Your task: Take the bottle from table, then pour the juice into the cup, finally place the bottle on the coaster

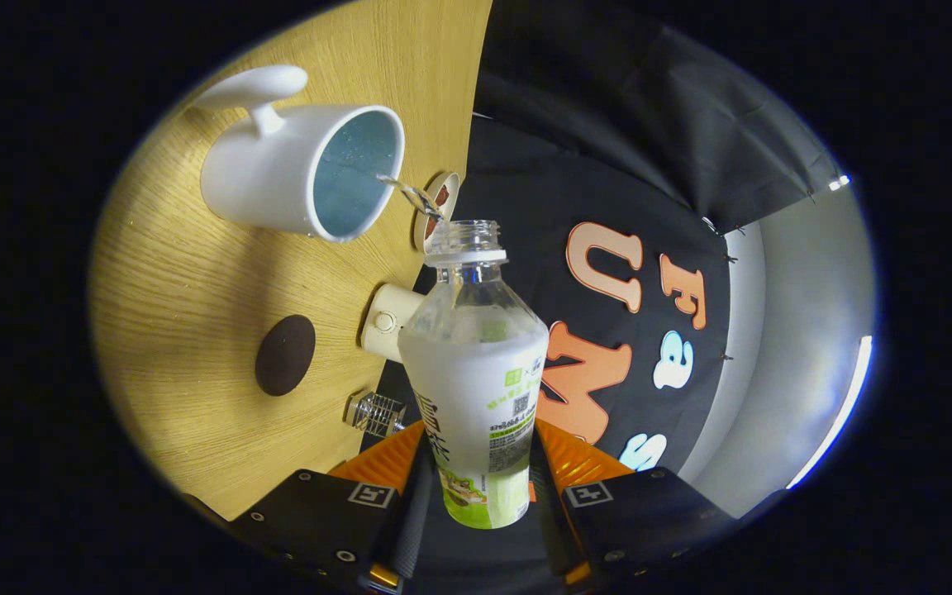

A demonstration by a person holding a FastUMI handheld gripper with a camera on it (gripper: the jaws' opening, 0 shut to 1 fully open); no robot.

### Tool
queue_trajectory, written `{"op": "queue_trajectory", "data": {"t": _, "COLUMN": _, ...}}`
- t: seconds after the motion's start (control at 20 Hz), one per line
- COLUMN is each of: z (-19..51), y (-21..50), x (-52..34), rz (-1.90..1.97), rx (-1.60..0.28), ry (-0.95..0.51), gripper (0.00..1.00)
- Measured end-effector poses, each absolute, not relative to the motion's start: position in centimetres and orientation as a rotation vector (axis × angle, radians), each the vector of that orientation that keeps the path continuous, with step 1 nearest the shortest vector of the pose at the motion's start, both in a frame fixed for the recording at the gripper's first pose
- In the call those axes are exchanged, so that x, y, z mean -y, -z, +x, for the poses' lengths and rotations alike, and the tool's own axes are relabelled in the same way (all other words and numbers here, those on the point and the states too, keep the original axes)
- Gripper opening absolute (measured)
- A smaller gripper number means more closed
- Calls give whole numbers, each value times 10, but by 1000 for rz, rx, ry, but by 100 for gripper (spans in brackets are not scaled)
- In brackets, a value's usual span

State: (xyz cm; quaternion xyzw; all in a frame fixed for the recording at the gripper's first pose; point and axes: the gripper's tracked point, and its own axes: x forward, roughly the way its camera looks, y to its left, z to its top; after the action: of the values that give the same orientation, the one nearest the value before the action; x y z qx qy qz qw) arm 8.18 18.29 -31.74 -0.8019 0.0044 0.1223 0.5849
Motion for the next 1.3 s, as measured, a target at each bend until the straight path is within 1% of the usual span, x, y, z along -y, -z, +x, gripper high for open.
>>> {"op": "queue_trajectory", "data": {"t": 1.3, "z": 89, "y": 300, "x": -199, "rz": -2056, "rx": 127, "ry": -307, "gripper": 60}}
